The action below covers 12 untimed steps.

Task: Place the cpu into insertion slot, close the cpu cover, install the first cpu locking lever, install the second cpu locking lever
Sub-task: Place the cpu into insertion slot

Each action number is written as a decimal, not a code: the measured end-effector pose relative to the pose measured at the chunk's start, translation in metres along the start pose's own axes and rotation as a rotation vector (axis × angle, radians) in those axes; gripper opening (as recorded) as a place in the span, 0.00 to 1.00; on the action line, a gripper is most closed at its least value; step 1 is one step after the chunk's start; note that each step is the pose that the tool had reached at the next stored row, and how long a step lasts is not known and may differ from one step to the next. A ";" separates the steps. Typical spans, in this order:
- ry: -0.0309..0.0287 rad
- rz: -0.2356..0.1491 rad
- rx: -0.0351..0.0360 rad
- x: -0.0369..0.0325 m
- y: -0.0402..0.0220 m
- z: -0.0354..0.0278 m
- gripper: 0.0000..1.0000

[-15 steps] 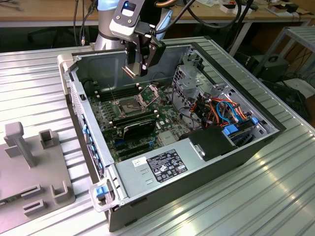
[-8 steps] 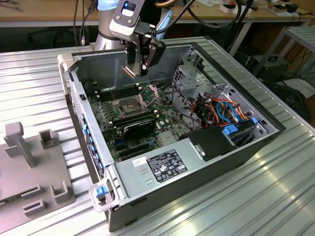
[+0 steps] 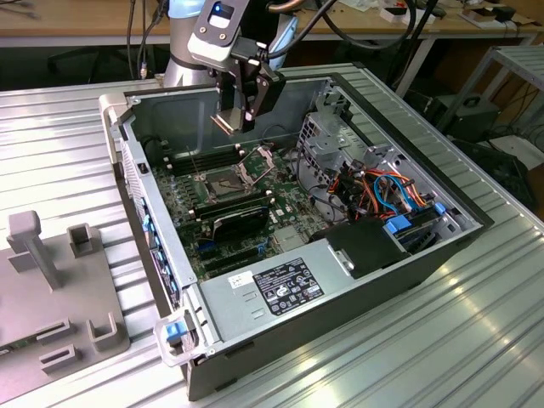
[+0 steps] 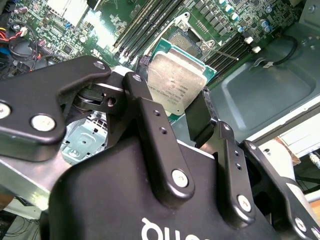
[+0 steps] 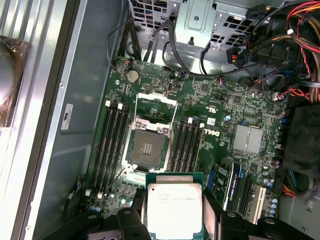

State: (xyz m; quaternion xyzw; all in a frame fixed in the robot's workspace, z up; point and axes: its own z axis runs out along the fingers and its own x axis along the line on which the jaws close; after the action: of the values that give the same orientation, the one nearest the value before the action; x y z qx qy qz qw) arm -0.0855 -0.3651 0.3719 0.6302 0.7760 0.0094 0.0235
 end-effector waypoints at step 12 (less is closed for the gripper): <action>-0.0011 0.026 0.0006 0.0000 0.0012 0.0021 0.55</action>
State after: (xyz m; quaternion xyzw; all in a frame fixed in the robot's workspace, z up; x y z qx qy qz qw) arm -0.0842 -0.3650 0.3698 0.6402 0.7678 0.0091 0.0236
